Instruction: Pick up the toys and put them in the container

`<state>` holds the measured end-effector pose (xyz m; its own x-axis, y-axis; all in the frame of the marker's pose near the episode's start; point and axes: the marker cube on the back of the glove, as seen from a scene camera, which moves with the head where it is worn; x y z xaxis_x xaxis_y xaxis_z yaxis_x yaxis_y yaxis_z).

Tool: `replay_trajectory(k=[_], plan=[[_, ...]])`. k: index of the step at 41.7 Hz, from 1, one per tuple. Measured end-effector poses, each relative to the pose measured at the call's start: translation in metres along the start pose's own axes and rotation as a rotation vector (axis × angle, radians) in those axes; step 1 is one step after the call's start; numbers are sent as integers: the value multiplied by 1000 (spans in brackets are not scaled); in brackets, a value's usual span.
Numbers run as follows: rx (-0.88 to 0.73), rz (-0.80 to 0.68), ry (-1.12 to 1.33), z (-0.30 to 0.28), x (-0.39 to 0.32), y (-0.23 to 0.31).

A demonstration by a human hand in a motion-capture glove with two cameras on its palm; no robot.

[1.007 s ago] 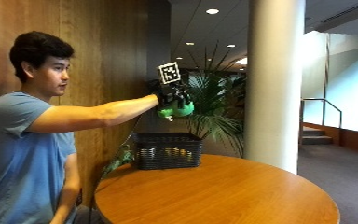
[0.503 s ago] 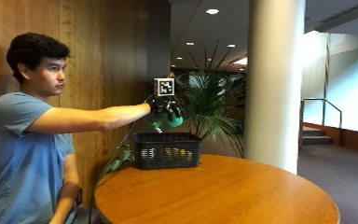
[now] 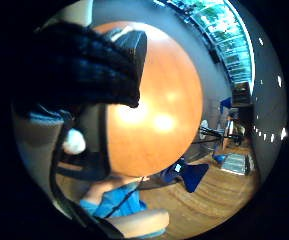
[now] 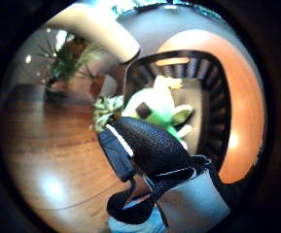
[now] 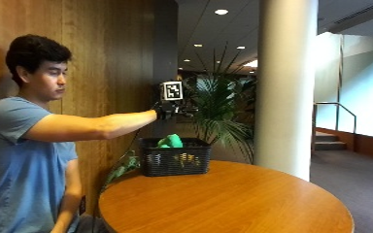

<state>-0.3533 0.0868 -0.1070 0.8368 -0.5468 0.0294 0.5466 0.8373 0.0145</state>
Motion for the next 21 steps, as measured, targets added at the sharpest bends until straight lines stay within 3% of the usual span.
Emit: replay_trajectory(k=[6, 21], plan=[[48, 52, 59, -9, -16, -15], [-9, 251, -24, 14, 111, 24]])
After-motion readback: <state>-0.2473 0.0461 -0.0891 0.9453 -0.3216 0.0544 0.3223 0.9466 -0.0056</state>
